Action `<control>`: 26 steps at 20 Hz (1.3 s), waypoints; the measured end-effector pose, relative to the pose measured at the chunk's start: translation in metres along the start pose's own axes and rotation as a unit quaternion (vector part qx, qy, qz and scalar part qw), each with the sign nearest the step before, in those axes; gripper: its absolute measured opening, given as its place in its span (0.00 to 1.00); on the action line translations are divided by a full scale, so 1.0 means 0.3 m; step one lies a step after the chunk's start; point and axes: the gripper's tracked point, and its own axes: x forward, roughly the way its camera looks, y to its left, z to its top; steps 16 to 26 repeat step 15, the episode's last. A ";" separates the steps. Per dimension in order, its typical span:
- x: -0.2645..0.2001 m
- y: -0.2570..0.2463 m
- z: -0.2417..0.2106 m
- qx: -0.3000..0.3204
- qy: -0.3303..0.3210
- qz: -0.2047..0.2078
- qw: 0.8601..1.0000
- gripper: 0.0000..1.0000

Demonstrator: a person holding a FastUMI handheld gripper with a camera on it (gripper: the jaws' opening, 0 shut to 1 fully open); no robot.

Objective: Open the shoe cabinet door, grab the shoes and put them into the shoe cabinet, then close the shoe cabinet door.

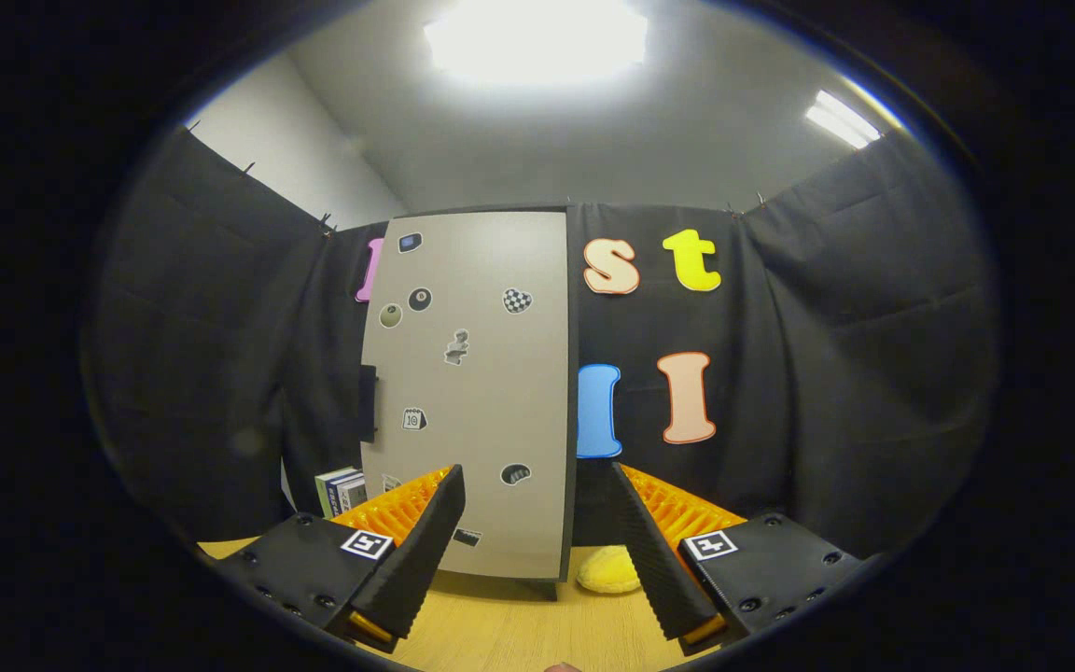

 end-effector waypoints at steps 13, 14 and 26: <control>0.046 0.019 0.010 0.002 -0.003 -0.003 1.000 0.97; 0.048 0.025 0.007 0.003 0.000 -0.001 1.000 0.98; 0.050 0.031 0.005 0.004 0.001 0.000 1.000 0.97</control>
